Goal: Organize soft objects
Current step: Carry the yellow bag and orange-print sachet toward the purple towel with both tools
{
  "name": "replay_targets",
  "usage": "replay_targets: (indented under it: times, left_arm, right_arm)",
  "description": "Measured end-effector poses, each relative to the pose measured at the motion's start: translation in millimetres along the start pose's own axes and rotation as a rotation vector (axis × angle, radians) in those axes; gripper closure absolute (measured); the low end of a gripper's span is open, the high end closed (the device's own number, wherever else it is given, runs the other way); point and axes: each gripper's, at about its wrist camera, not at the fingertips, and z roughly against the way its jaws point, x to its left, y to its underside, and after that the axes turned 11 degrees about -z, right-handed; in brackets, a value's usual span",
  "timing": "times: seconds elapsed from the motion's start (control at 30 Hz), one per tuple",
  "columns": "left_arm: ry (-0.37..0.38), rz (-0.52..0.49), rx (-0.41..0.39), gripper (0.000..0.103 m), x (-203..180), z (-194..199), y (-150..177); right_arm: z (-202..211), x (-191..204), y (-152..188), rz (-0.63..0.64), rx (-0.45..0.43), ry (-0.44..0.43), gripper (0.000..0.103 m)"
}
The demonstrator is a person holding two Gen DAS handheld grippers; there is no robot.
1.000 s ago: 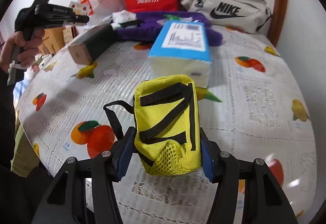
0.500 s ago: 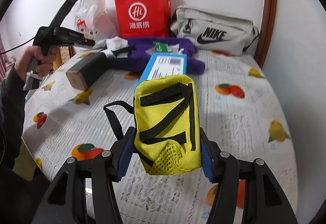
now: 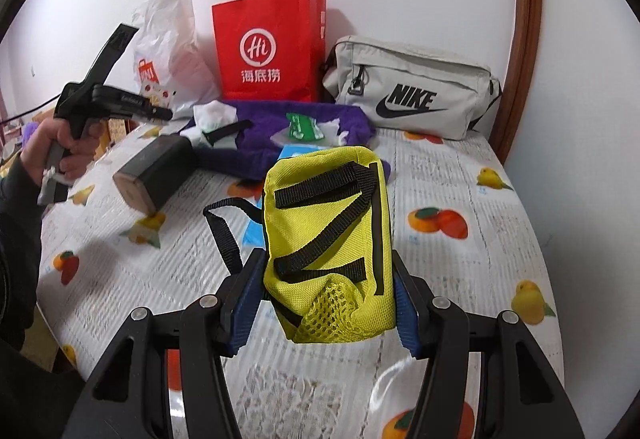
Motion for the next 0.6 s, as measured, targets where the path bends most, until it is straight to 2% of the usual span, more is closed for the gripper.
replay_targets:
  times: [0.6]
  left_arm:
    - [-0.005,-0.01,0.005,0.096,1,-1,-12]
  right_arm:
    - [-37,16,-53,0.031,-0.042,-0.052,0.045]
